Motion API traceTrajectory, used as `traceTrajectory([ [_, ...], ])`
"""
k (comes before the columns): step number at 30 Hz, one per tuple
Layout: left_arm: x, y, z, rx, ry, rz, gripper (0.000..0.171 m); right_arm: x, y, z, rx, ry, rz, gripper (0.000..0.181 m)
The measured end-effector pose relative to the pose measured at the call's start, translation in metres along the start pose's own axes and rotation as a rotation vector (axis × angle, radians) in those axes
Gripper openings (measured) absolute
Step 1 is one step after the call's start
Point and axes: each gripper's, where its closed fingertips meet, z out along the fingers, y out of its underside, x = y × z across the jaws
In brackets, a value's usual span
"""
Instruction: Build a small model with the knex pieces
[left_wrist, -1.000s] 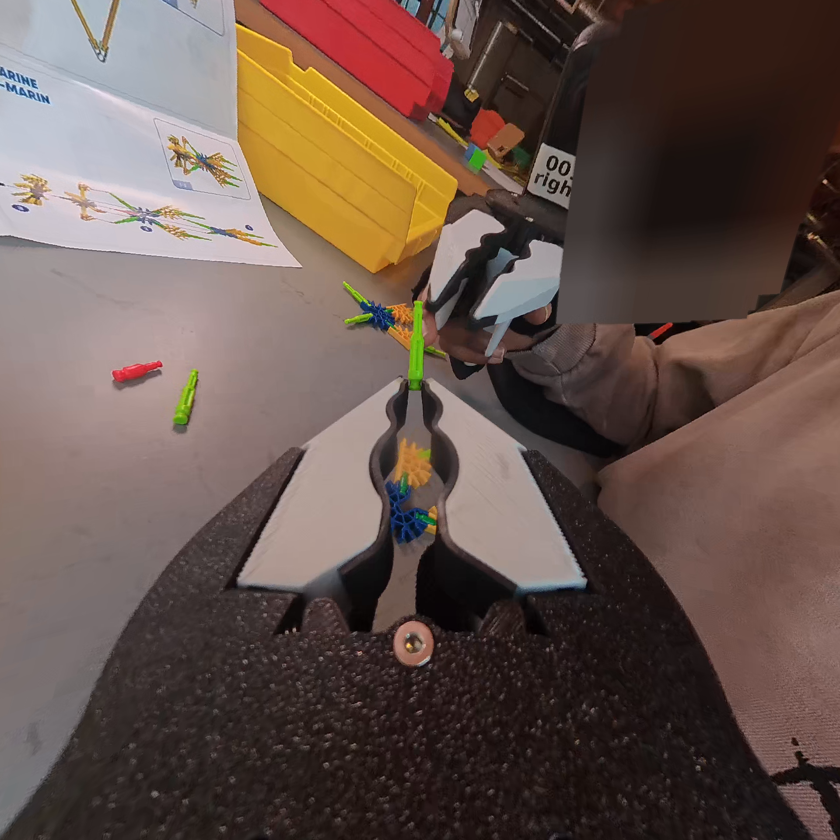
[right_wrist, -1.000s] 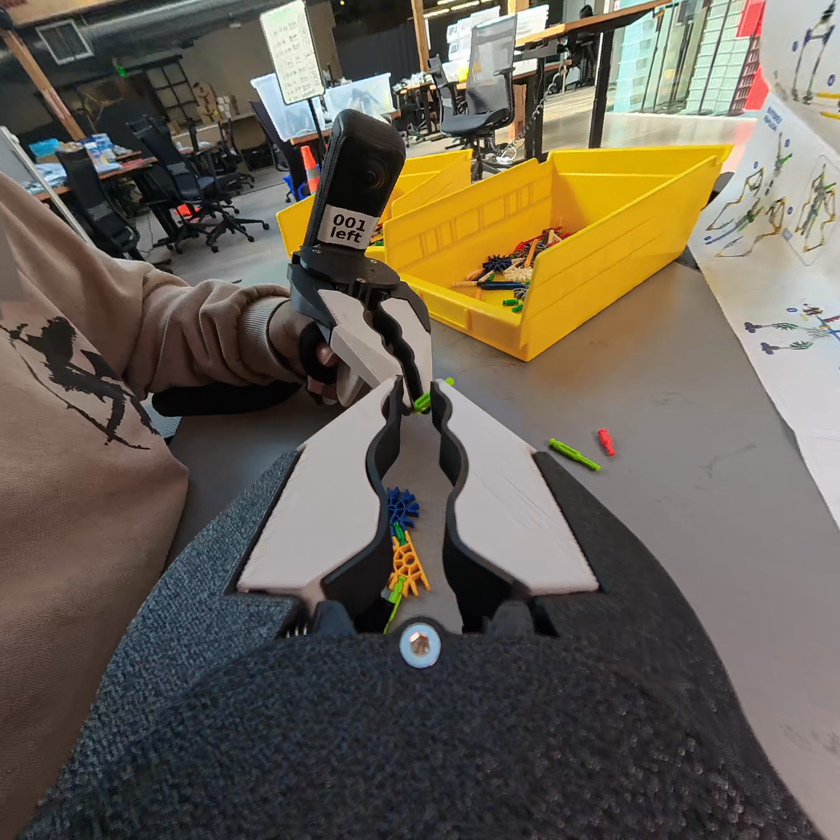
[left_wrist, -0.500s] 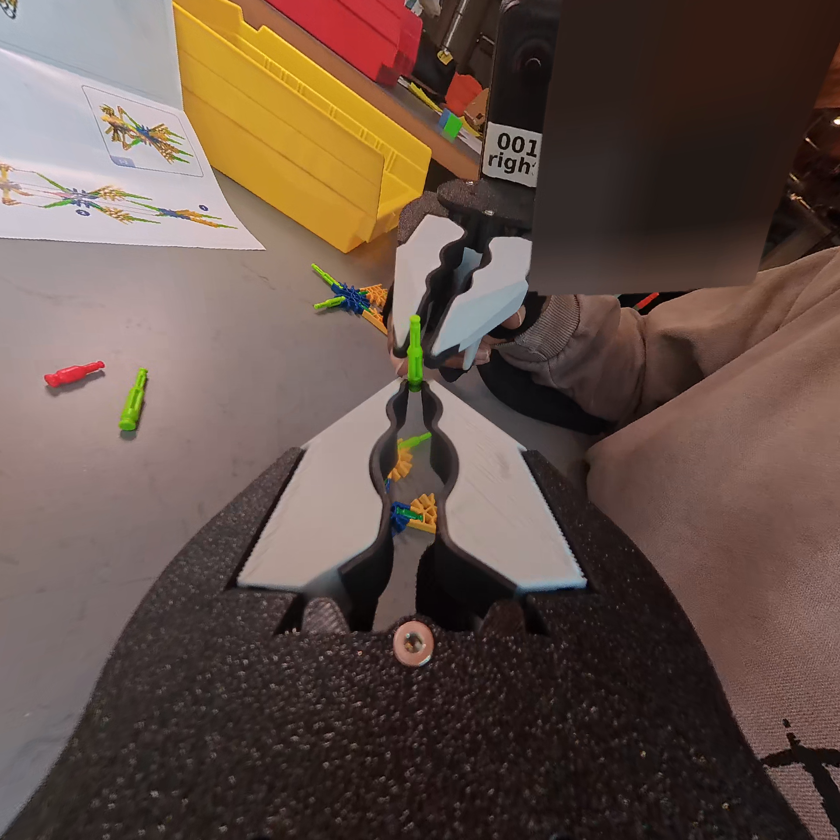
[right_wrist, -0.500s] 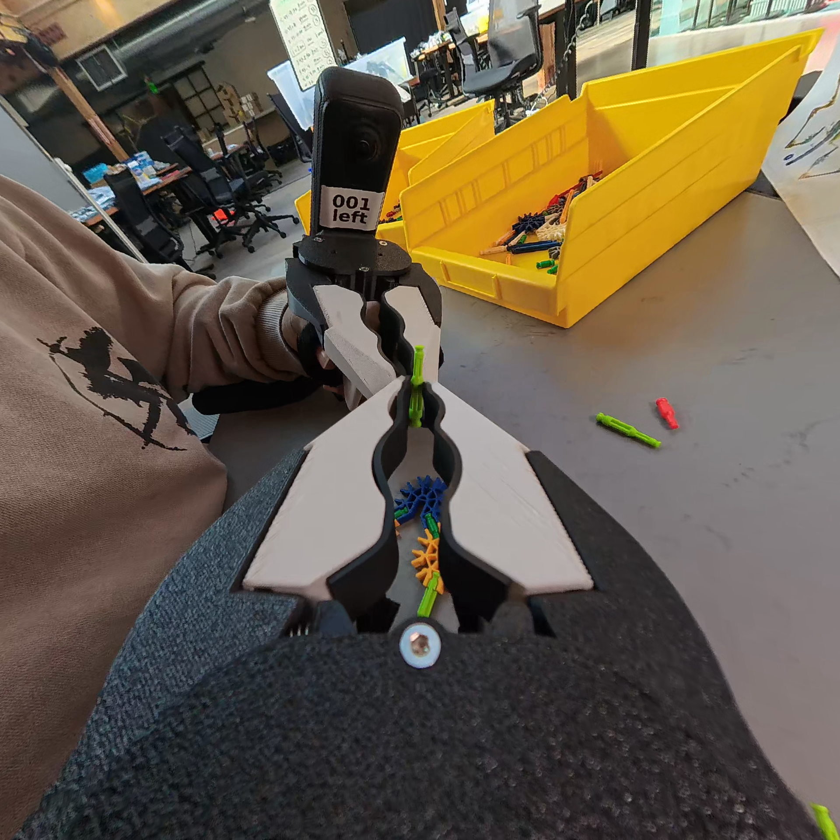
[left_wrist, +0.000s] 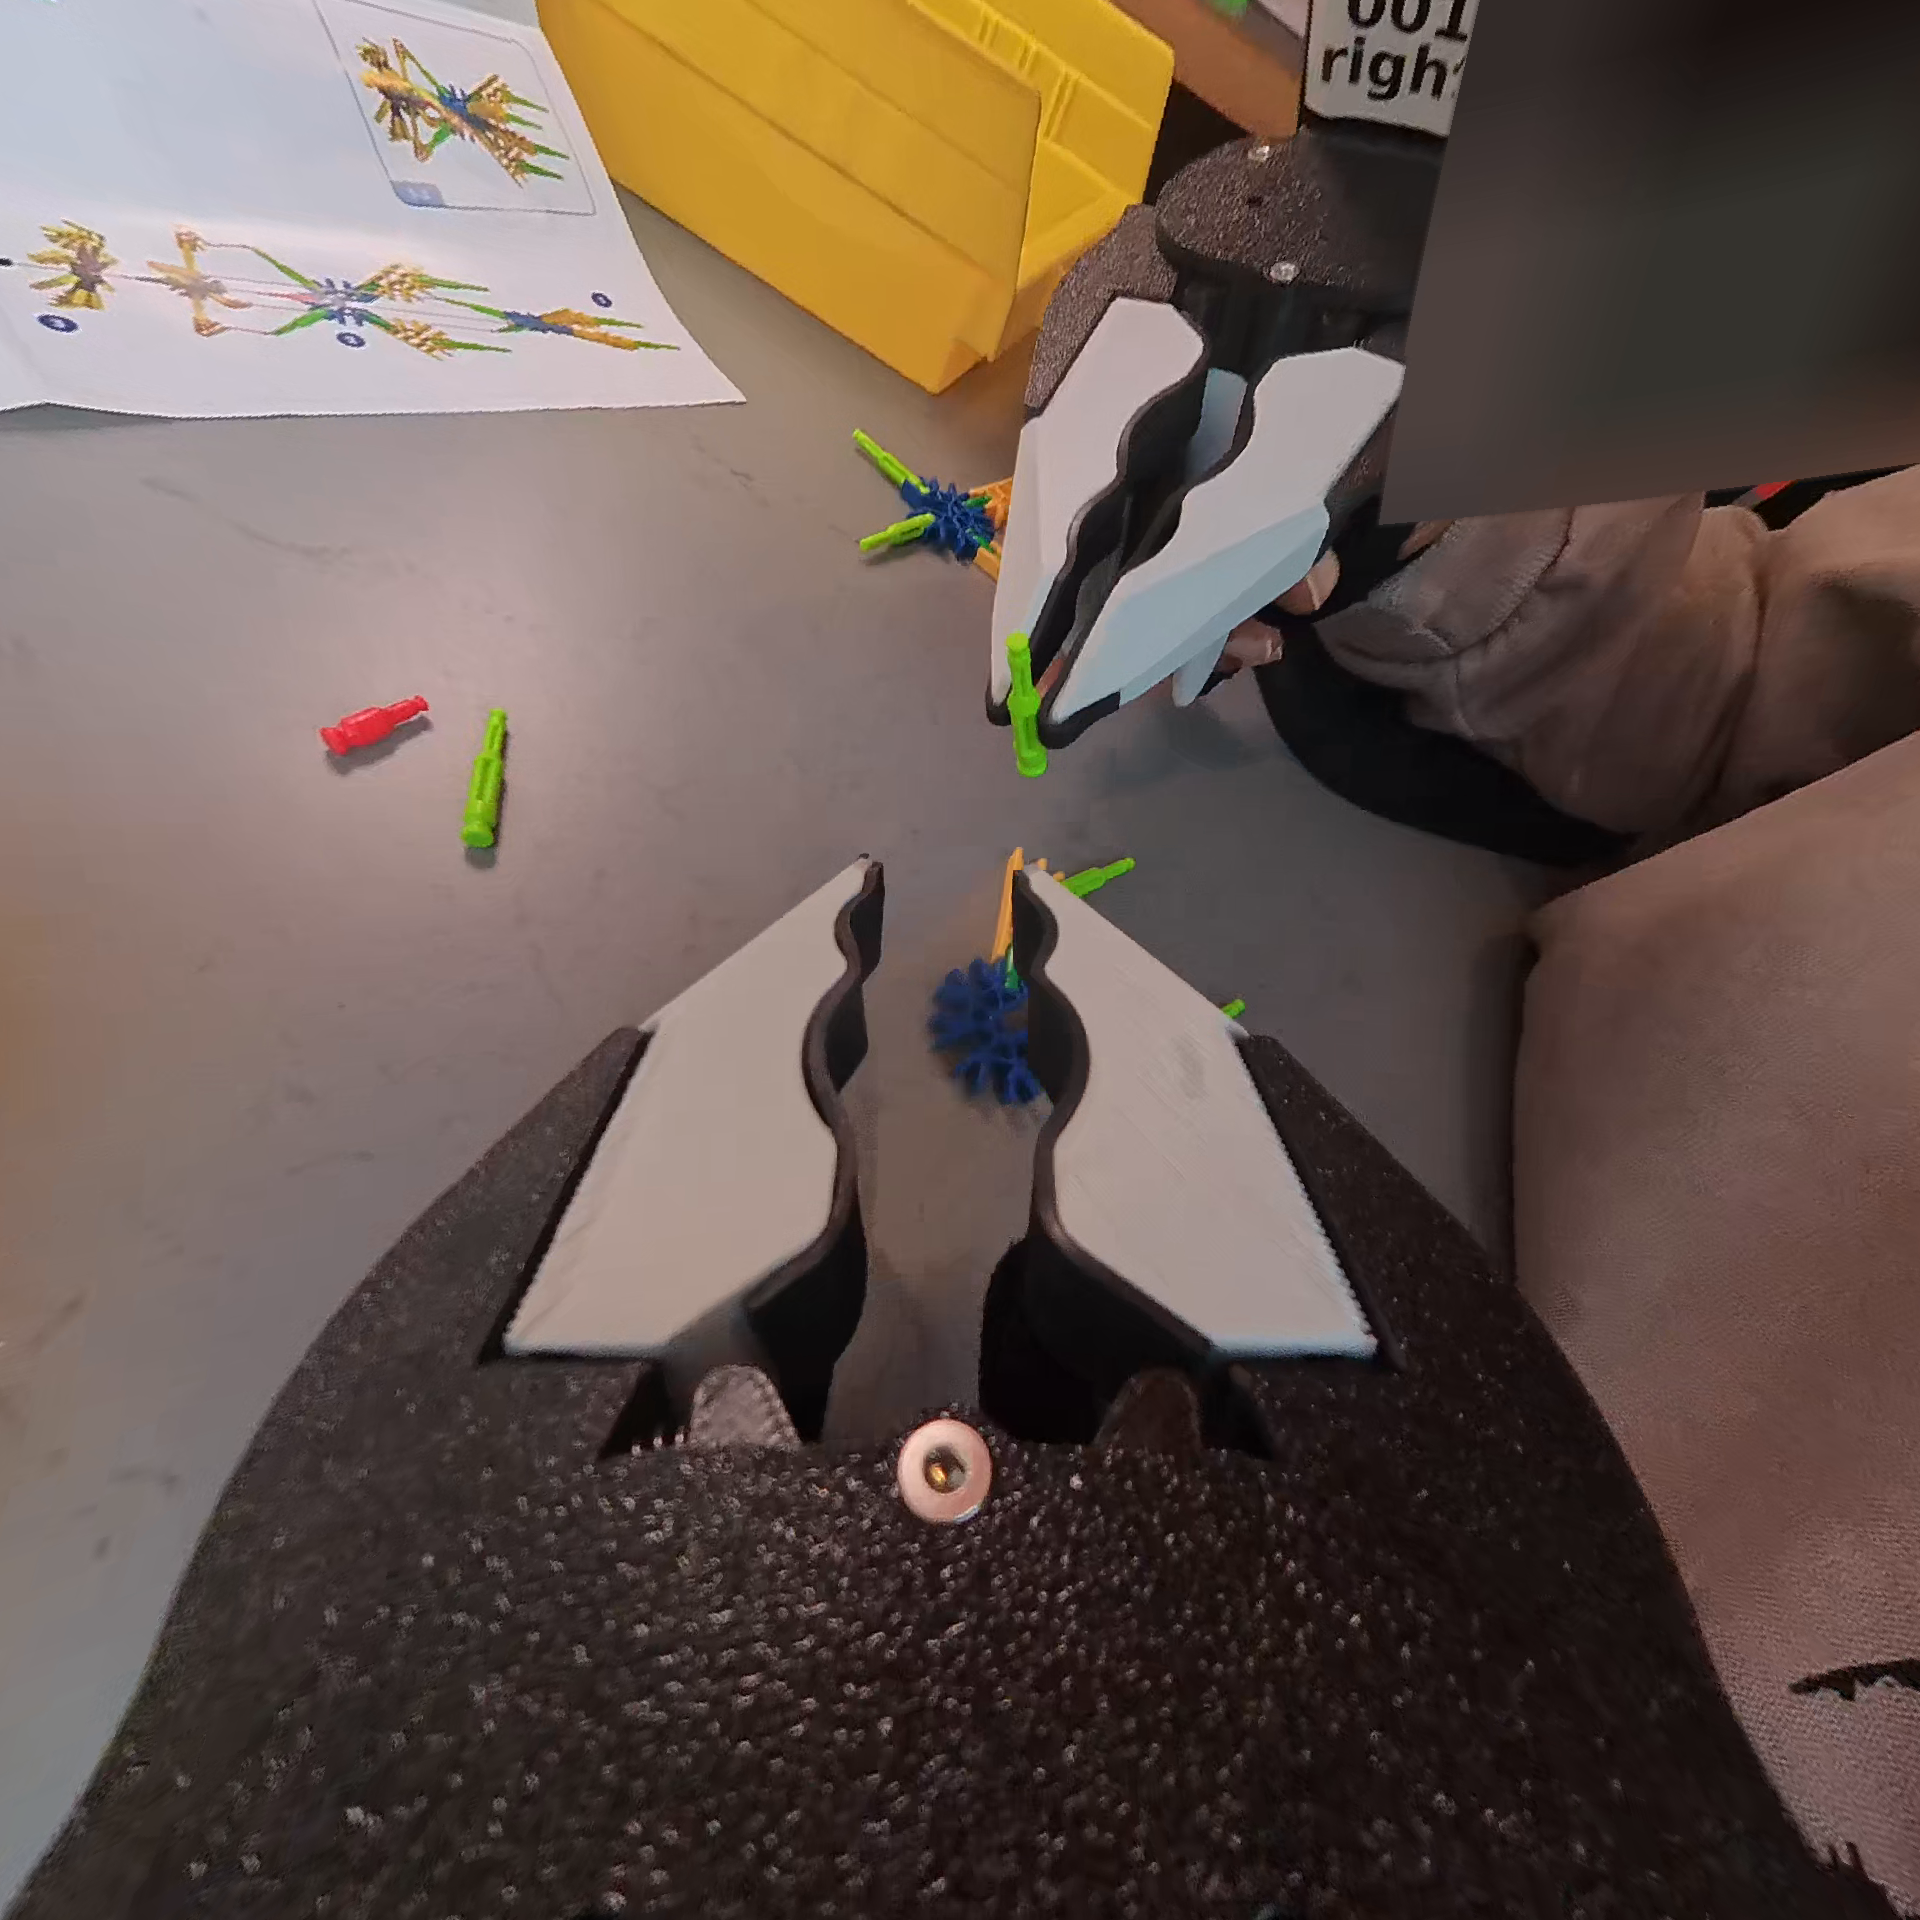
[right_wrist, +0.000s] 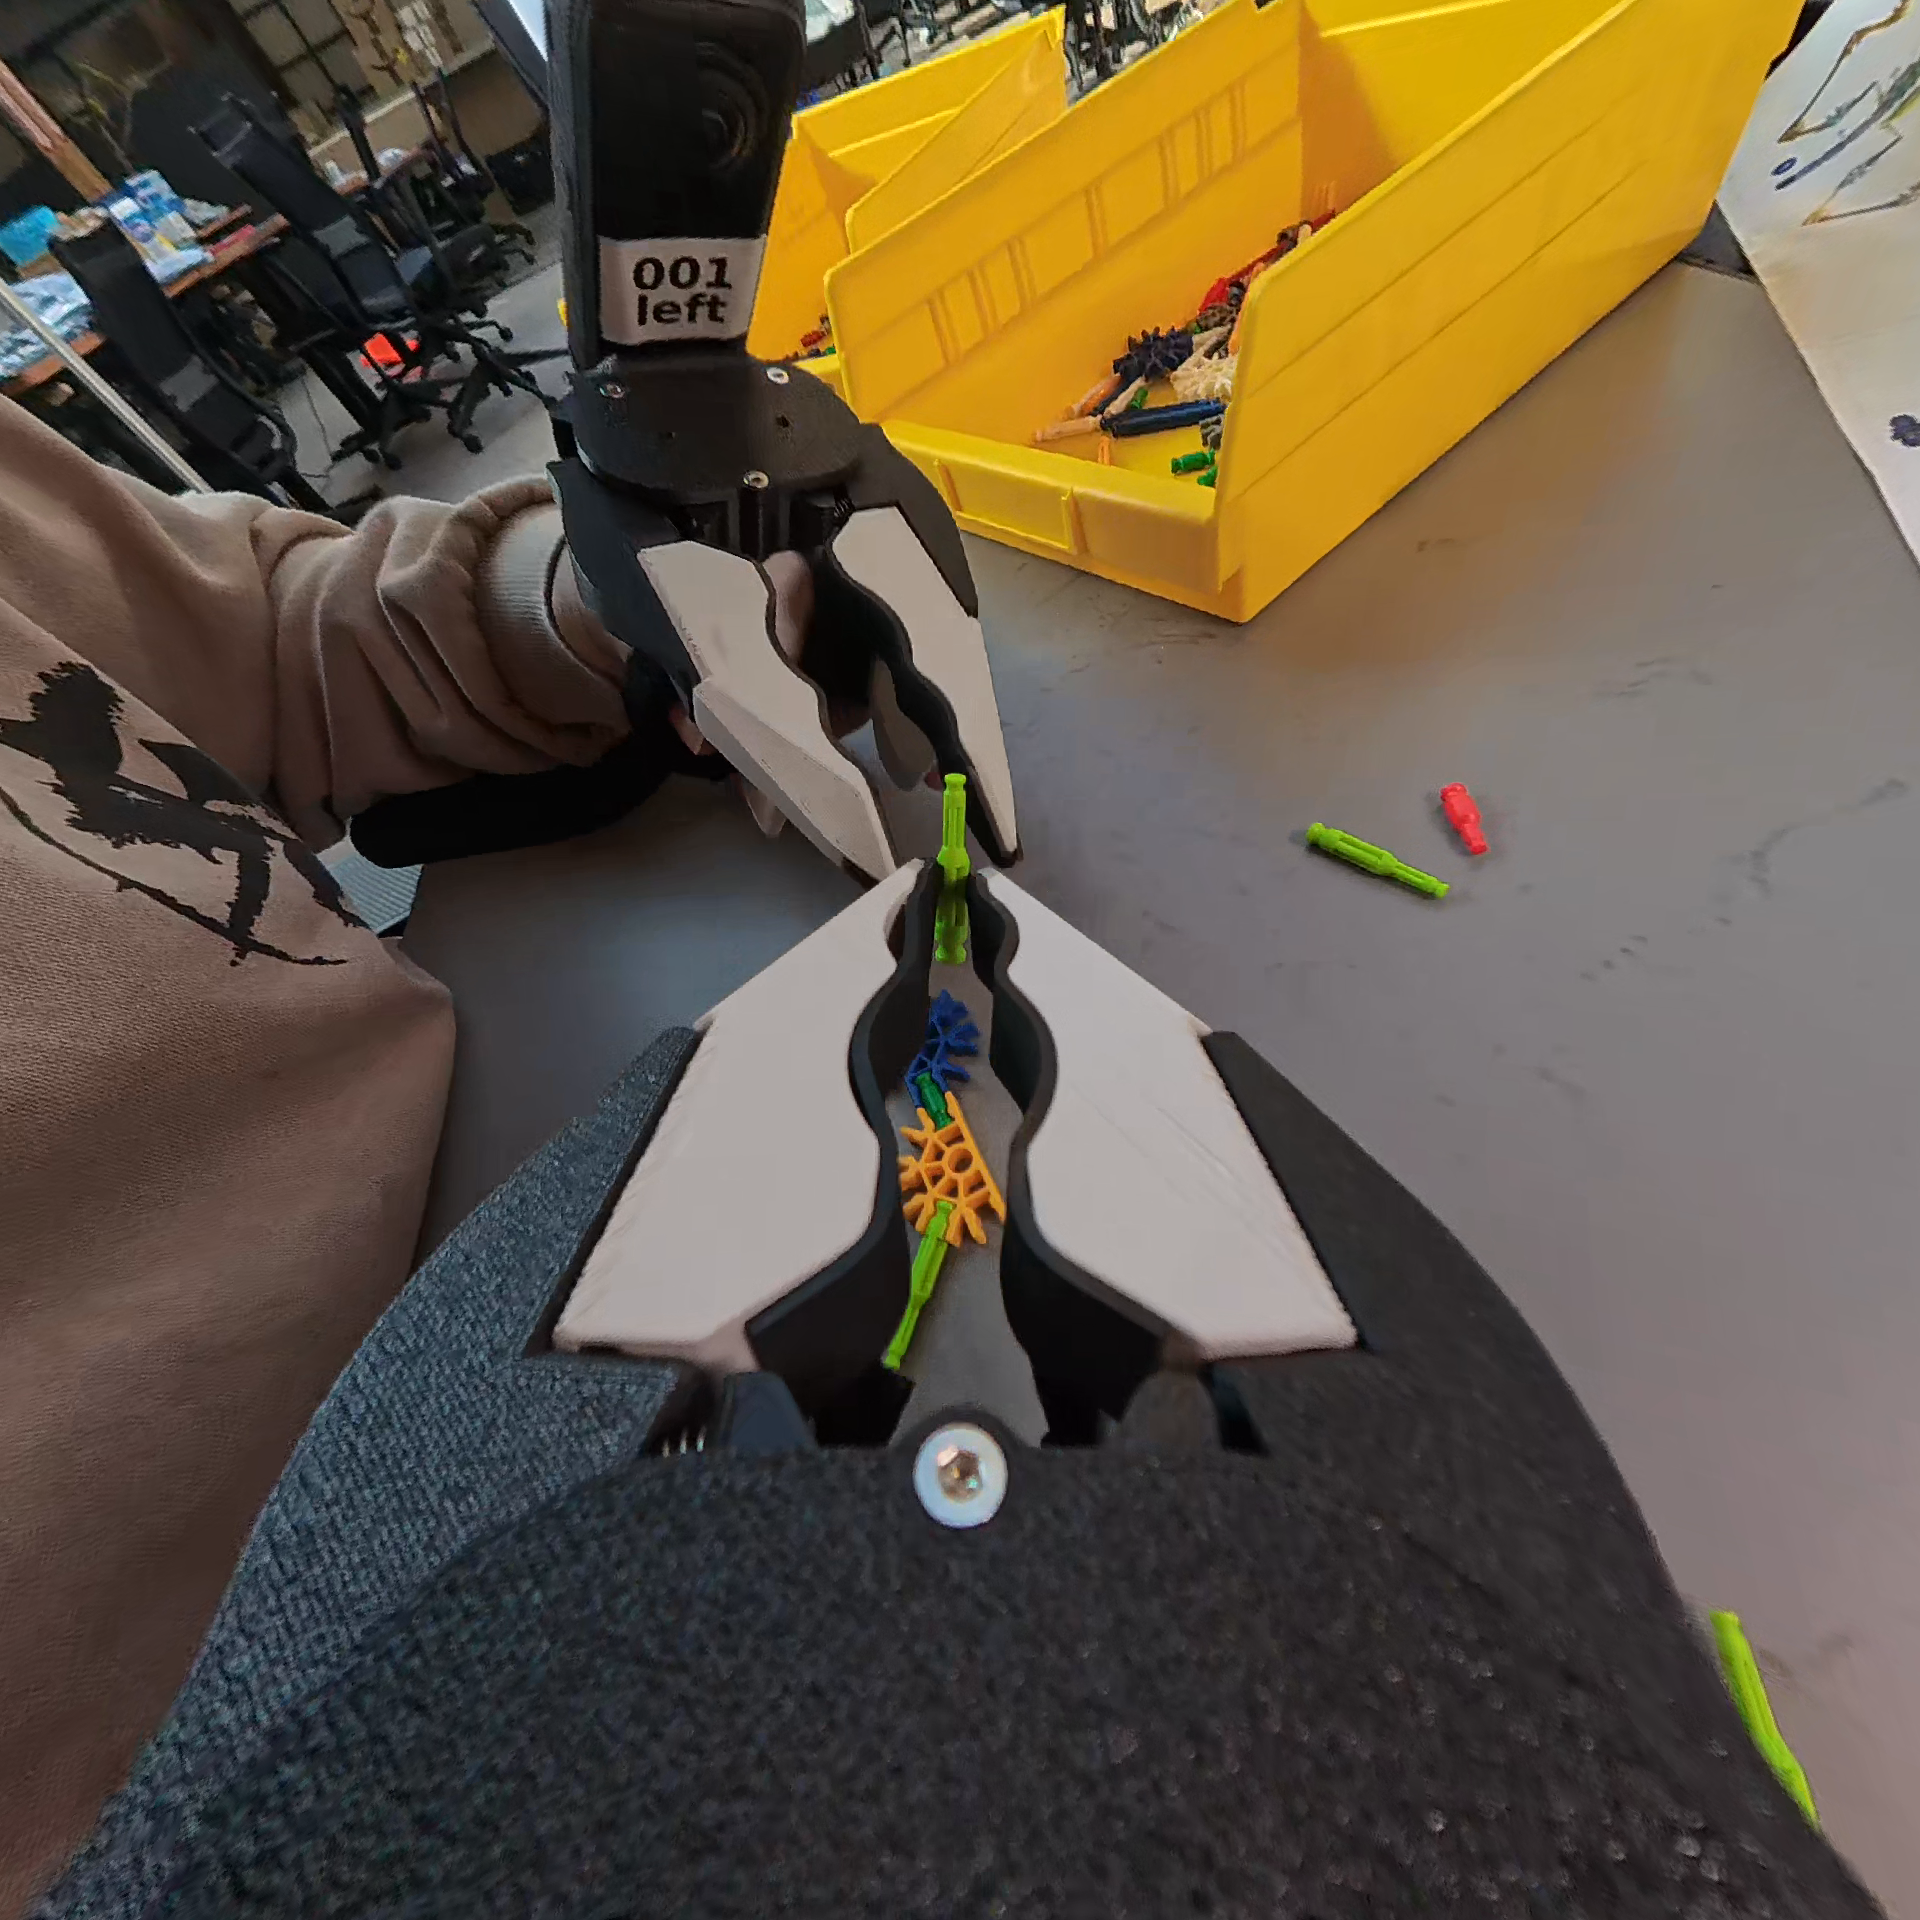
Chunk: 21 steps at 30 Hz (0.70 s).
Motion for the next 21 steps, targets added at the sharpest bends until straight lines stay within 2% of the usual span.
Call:
traceTrajectory([
  [3,-0.011,0.006,-0.005,-0.041,-0.049,0.029,0.024,0.007,0.012,0.001,-0.057,0.018,0.030,0.003],
  [10,-0.010,0.002,-0.003,-0.019,-0.036,0.031,0.022,0.005,0.029,0.012,-0.154,0.003,0.131,0.003],
  [14,-0.007,0.022,0.000,-0.152,-0.036,0.113,0.022,0.011,0.034,0.013,-0.185,0.029,0.156,0.003],
  [17,-0.004,0.045,0.000,-0.280,-0.019,0.149,0.032,0.014,0.036,0.011,-0.192,0.036,0.177,0.003],
  [21,0.004,0.054,0.004,-0.323,0.028,0.155,0.033,0.009,0.036,0.015,-0.207,0.010,0.192,0.003],
])
